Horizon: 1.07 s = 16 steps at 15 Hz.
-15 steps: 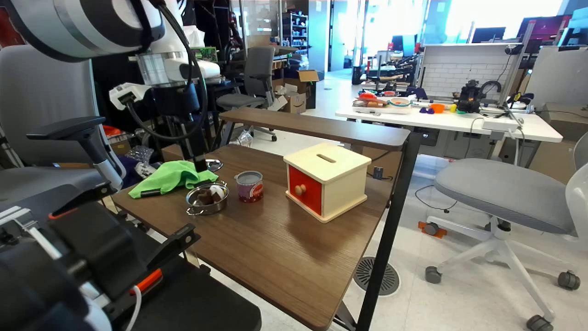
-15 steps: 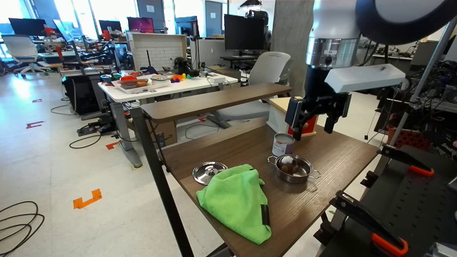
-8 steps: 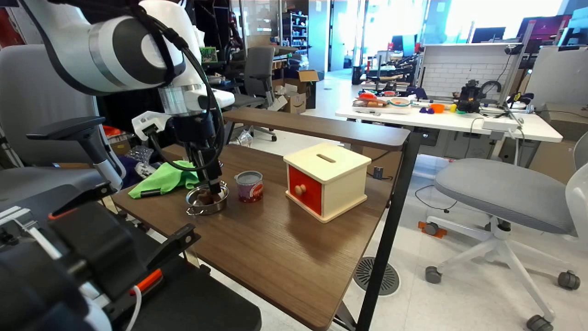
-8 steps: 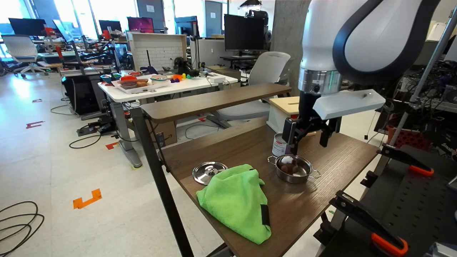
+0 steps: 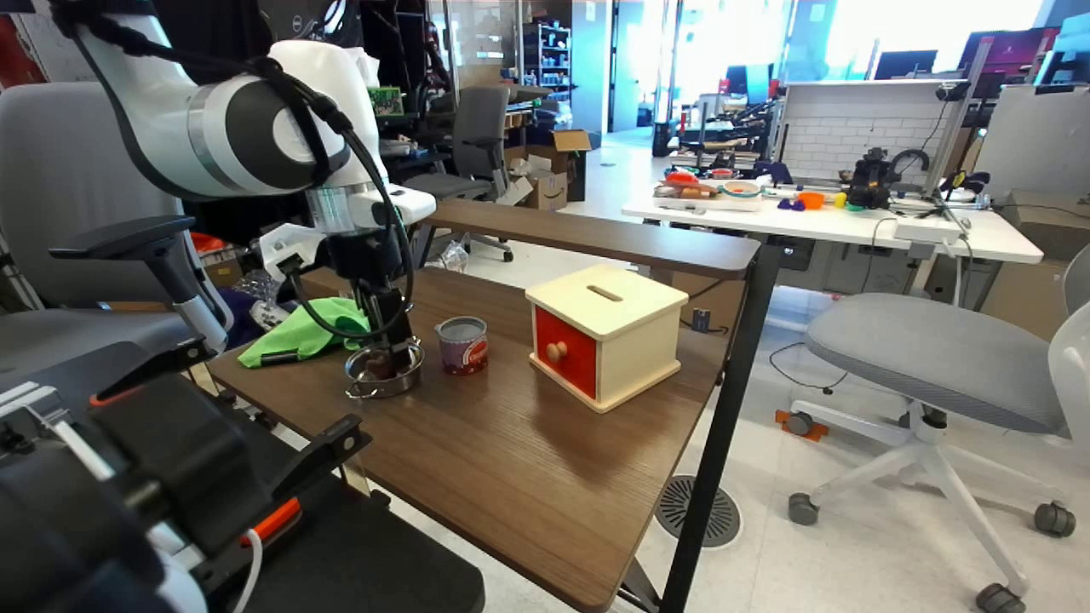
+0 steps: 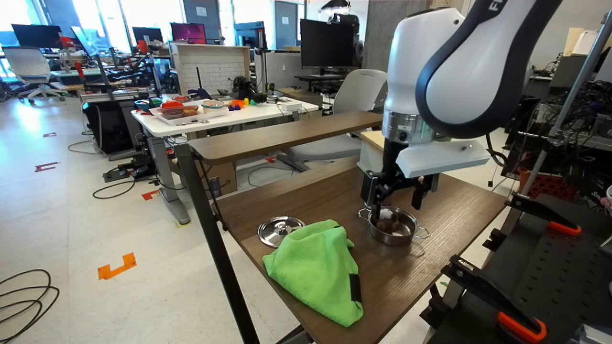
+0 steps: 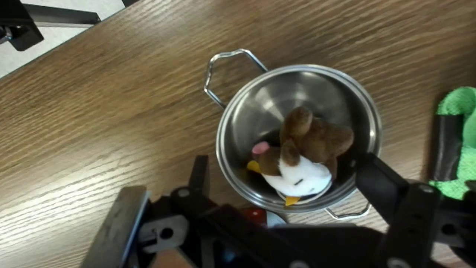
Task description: Take the object in the pot and put it on the table
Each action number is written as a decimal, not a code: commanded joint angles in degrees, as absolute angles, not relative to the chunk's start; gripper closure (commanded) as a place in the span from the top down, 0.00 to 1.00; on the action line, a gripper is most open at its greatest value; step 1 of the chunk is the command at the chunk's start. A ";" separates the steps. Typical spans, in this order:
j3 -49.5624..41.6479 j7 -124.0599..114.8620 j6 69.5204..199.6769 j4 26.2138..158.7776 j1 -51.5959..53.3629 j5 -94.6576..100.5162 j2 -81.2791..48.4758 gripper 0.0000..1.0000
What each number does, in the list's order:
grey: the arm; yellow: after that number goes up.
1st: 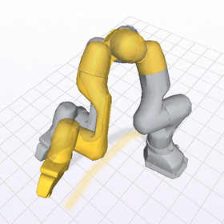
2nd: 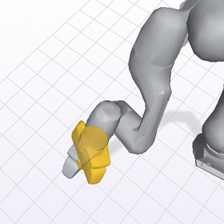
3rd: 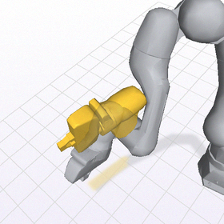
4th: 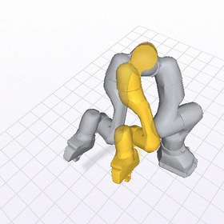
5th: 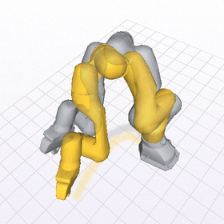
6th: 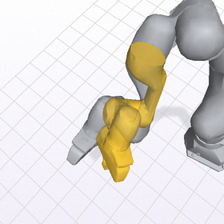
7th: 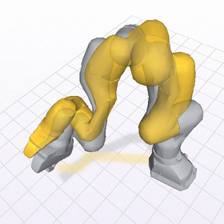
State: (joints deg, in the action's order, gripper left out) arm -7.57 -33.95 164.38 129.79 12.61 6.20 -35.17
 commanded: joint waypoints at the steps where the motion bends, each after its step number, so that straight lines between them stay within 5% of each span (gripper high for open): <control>1: -8.50 -31.95 165.54 127.13 14.38 3.29 -37.41 0.72; 3: -8.58 -31.51 165.56 126.50 14.72 2.81 -38.05 0.66; 12: -8.02 -30.28 165.48 126.86 14.30 1.39 -37.01 0.00; 15: -7.97 -29.90 165.80 127.74 14.40 0.84 -36.11 0.00; 16: -7.84 -29.68 166.02 128.36 14.42 0.63 -35.32 0.26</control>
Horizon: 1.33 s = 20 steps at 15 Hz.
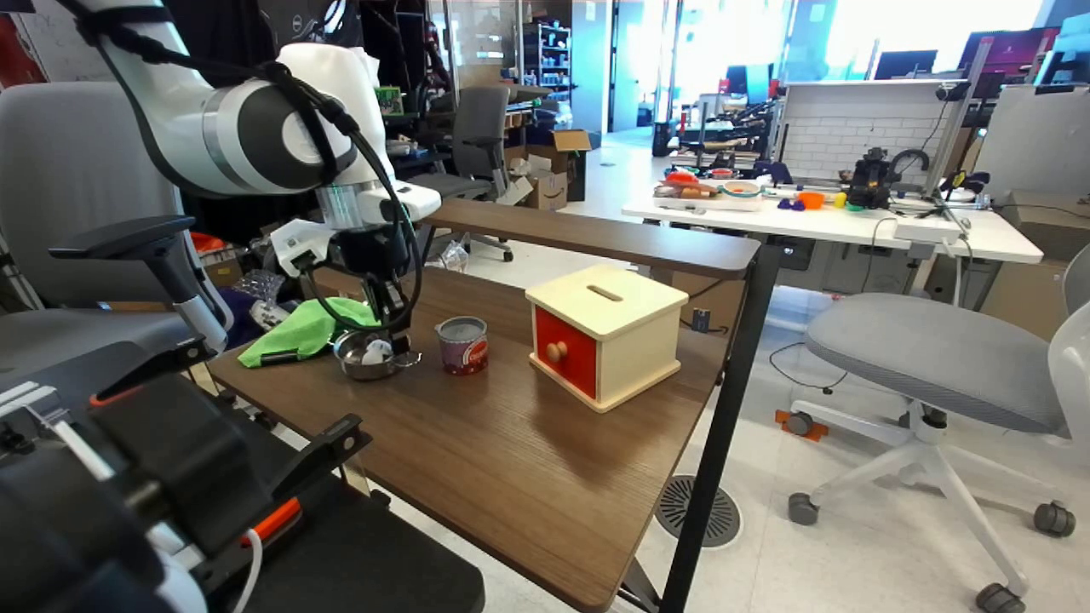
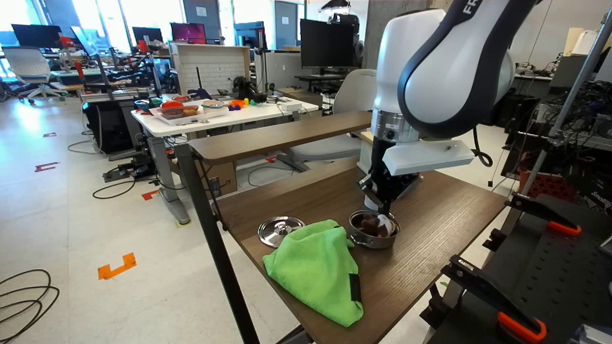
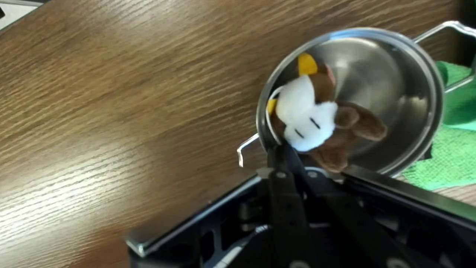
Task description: Take the object in the pot and put it on the table
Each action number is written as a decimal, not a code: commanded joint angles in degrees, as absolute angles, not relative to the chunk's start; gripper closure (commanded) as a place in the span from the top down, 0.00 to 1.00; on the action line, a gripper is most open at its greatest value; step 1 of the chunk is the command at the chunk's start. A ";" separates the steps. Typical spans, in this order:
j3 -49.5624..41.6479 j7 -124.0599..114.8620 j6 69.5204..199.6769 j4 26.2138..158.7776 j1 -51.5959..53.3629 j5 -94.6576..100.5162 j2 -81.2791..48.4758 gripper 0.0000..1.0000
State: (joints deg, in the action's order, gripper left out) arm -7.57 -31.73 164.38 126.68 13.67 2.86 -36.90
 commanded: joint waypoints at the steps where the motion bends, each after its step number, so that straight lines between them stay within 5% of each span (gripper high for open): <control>1: -7.60 -29.45 166.28 129.03 14.34 0.49 -34.43 0.27; 11: -3.17 -25.23 169.74 134.98 13.17 -3.02 -28.53 0.98; 20: -4.98 -25.86 169.16 131.54 13.93 -3.35 -34.07 1.00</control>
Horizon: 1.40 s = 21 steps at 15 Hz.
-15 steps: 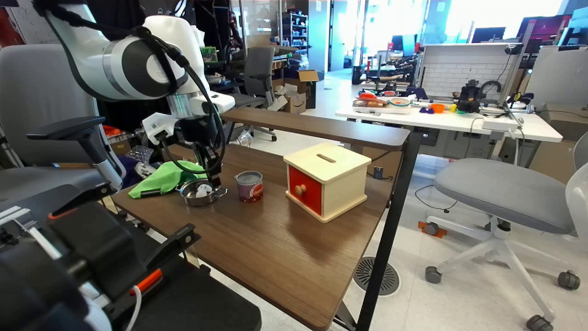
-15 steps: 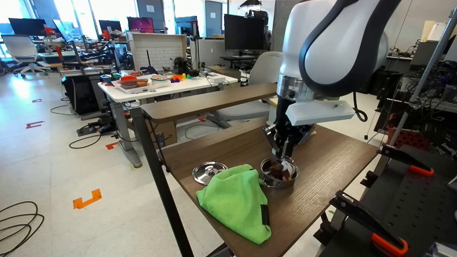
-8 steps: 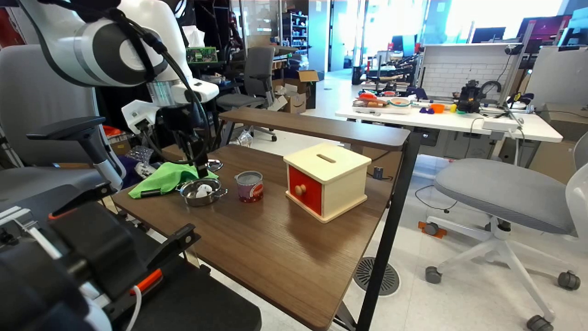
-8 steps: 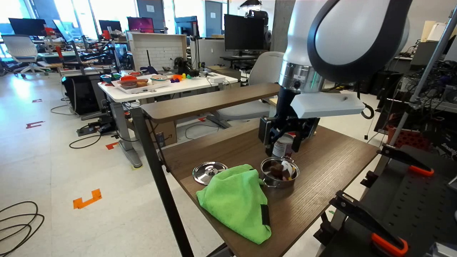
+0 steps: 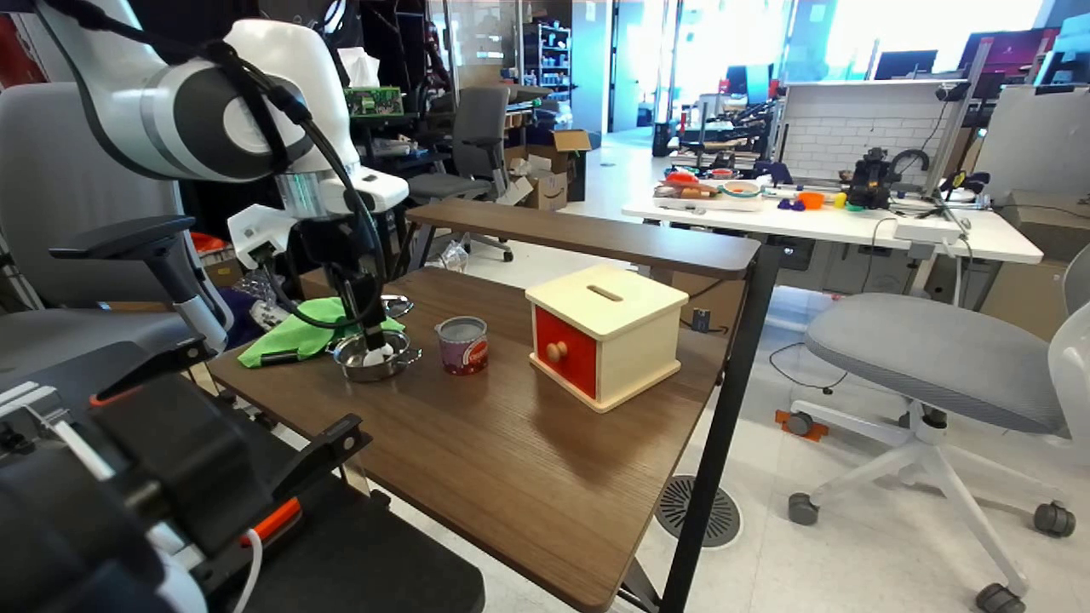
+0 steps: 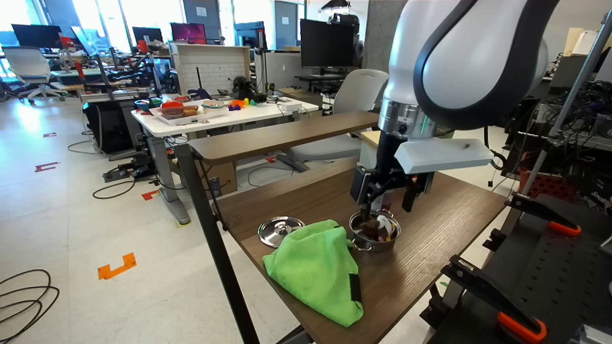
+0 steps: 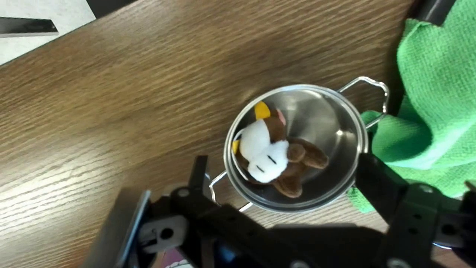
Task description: Take the object in the pot and put it on the table
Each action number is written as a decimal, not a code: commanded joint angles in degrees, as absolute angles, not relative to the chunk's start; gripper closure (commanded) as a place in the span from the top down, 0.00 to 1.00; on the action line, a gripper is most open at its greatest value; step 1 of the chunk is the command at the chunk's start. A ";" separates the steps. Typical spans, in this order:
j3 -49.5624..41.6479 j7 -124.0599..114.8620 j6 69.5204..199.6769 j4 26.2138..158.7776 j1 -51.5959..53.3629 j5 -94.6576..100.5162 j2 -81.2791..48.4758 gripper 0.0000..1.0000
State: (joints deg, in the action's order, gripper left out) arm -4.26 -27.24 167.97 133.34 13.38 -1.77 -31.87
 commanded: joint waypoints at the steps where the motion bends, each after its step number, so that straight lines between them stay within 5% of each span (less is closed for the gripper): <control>1: -5.17 -25.87 169.25 131.06 14.04 -3.31 -34.66 0.80; 12: -5.26 -26.27 167.87 125.56 15.18 -3.72 -39.05 0.00; 21: -3.47 -25.19 166.32 129.98 13.82 -4.59 -32.82 0.01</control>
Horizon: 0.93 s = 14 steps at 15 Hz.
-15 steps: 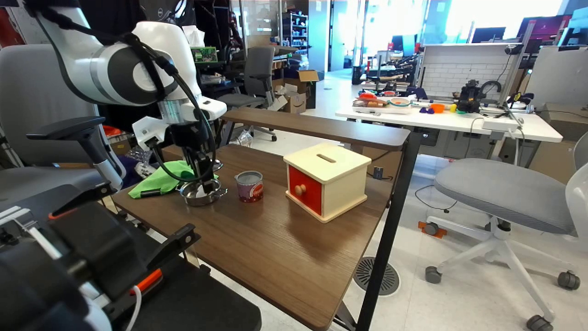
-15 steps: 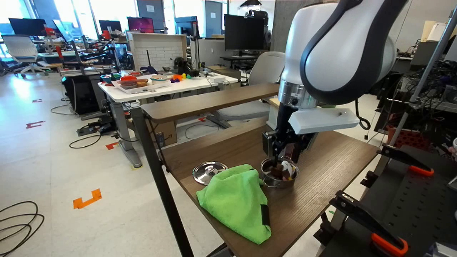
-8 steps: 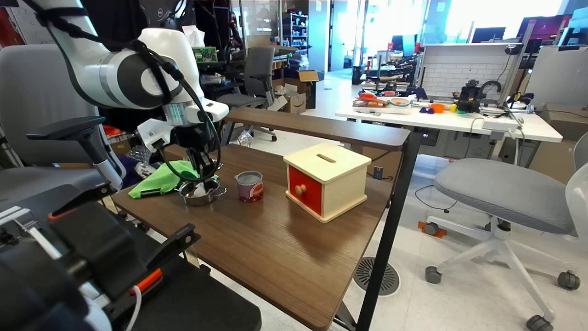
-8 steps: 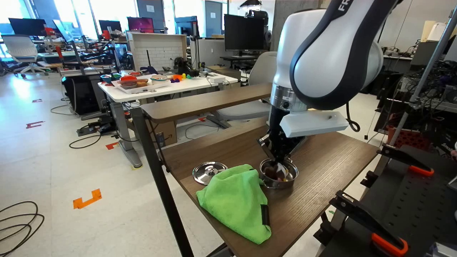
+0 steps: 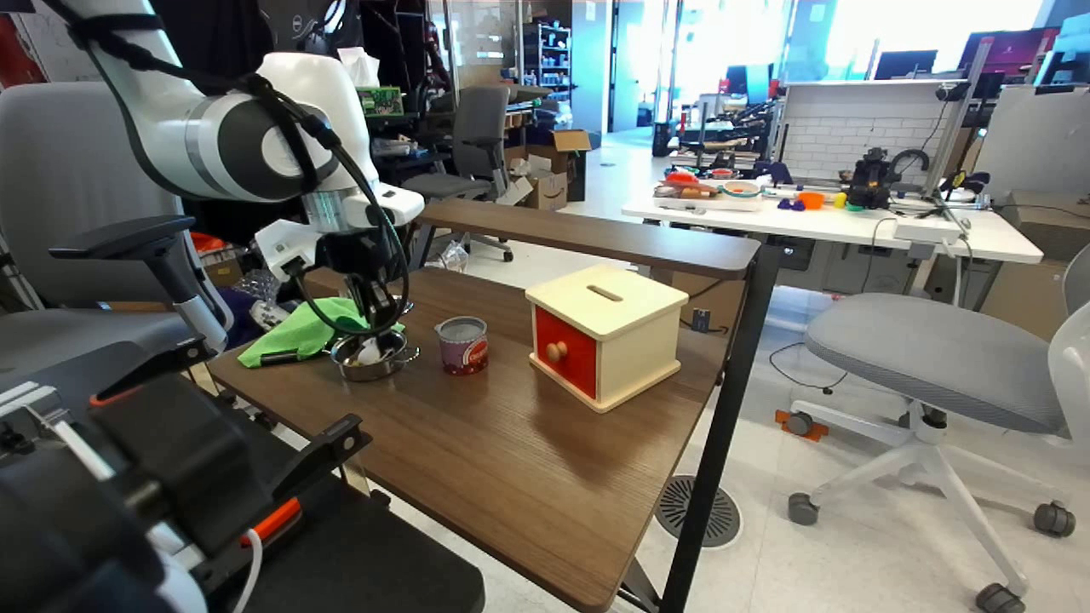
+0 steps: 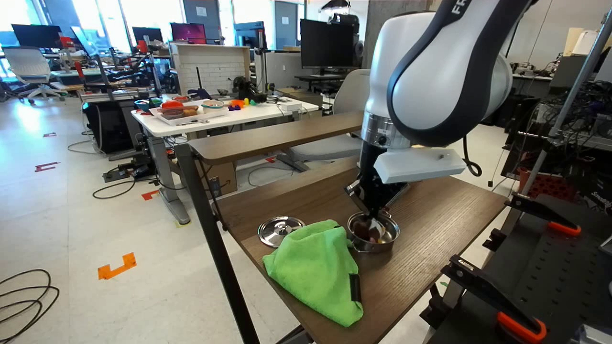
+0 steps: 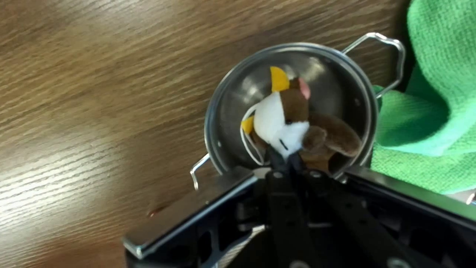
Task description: Take the object in the pot and put it on the table
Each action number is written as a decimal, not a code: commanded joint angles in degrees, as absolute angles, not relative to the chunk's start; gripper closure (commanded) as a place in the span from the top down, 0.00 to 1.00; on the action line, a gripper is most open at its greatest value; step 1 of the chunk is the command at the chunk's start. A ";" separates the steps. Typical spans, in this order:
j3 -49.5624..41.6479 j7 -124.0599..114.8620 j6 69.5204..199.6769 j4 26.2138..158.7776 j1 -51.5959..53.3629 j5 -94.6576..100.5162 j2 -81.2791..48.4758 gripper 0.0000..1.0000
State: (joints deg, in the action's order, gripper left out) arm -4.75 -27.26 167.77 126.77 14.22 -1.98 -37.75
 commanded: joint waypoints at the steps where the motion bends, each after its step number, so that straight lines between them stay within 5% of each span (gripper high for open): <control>1: -2.63 -24.61 166.17 131.53 13.24 -4.90 -30.74 0.01; 5: -0.08 -22.45 166.33 138.78 11.18 -6.72 -20.28 0.01; 14: -11.89 -24.19 168.00 145.10 5.26 1.23 -9.15 0.01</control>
